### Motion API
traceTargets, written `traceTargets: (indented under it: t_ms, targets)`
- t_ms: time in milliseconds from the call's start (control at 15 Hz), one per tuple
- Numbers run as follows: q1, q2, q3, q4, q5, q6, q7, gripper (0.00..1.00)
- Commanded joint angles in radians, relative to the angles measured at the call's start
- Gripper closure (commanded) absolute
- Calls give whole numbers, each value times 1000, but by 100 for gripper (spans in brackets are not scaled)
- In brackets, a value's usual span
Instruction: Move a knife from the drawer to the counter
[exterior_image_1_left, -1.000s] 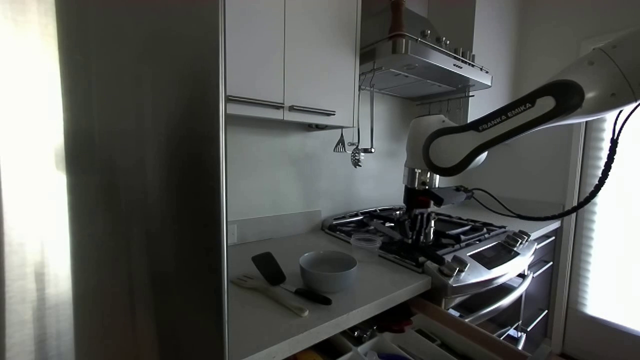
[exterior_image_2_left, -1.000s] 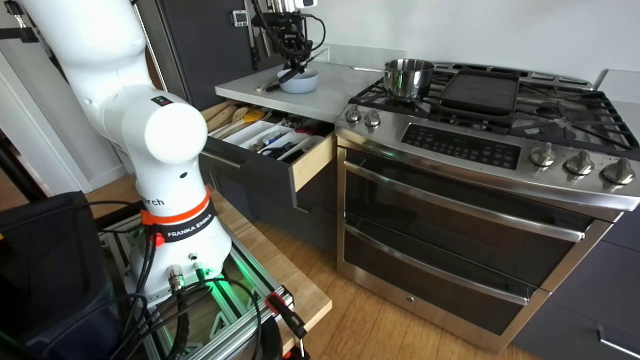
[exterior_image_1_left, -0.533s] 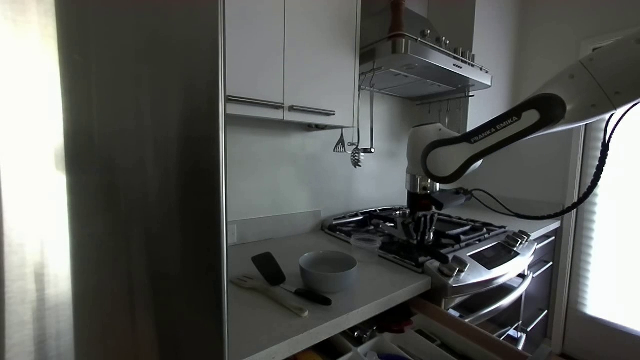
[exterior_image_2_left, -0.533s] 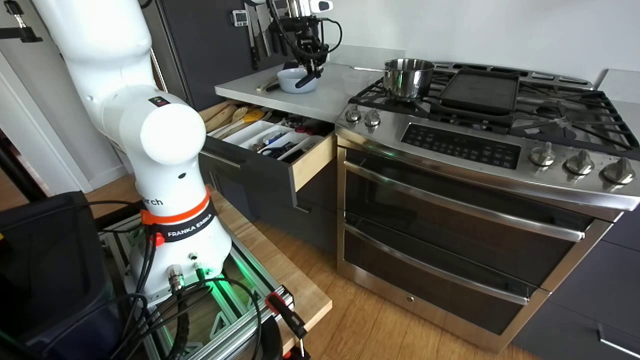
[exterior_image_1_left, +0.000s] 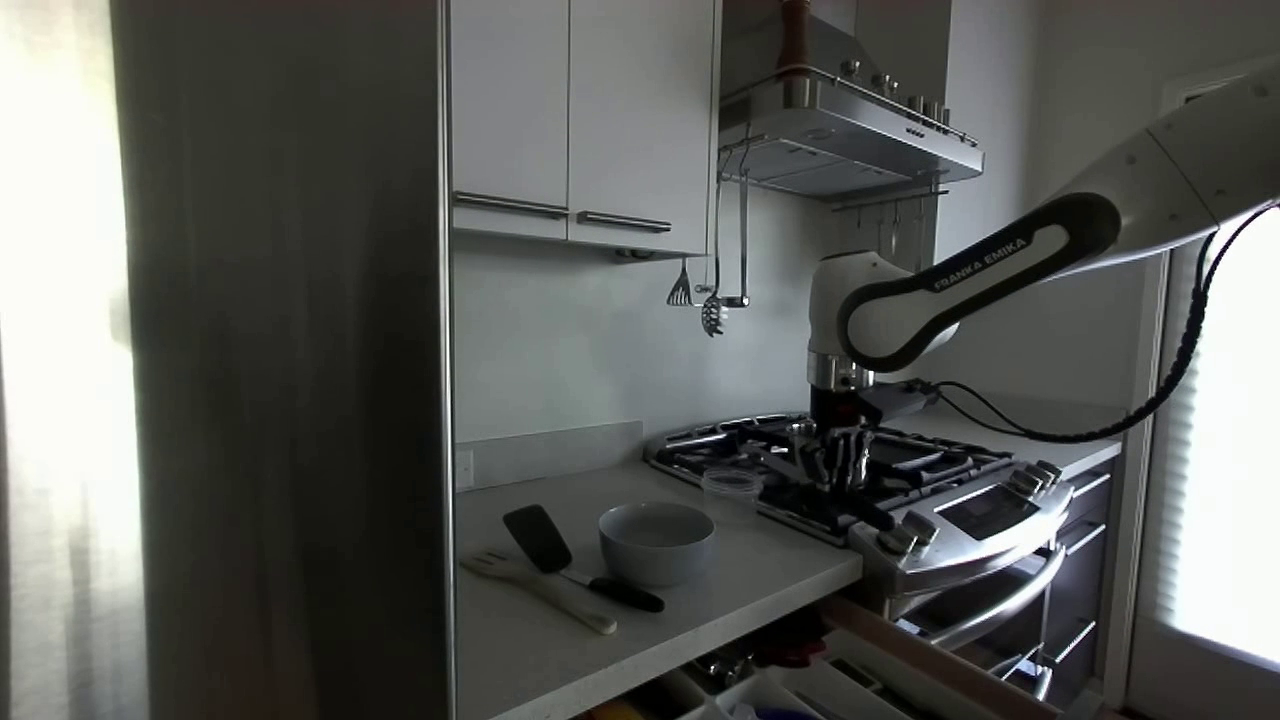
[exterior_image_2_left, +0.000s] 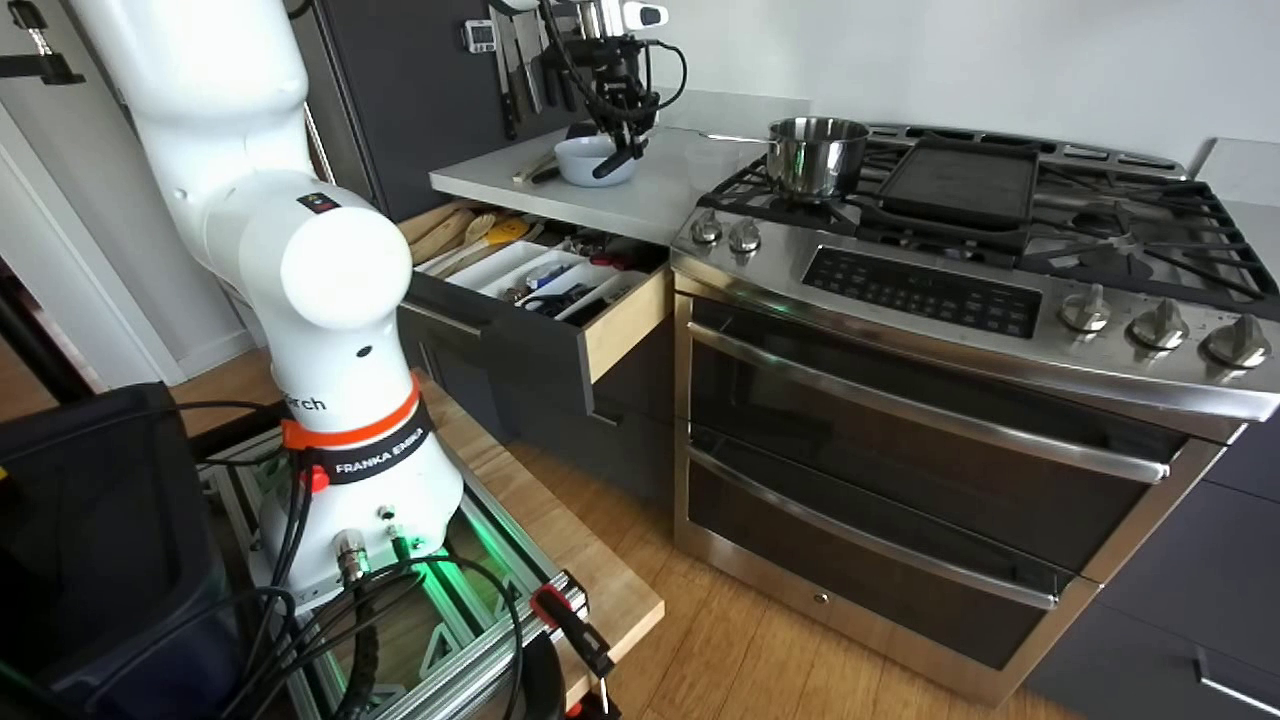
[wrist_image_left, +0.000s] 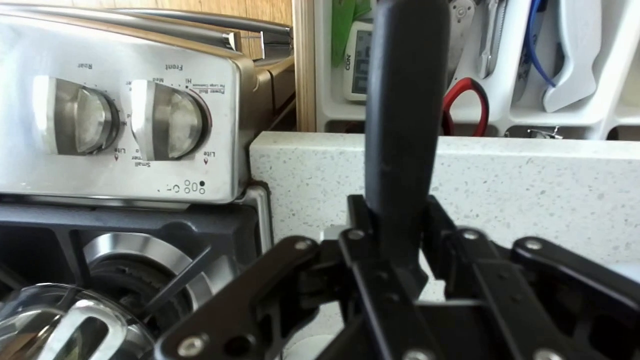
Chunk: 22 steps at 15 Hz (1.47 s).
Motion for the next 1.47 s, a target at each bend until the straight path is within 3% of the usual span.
traceTargets:
  t_ms: [0, 333, 667, 1333, 1400]
  targets:
    - [9, 93, -4, 79, -13, -13, -33, 93]
    - [29, 215, -3, 199, -8, -43, -79, 93]
    - [73, 337, -13, 326, -24, -40, -46, 93]
    - [132, 506, -89, 475, -92, -76, 6, 93]
    - [135, 514, -94, 485, -91, -86, 12, 89]
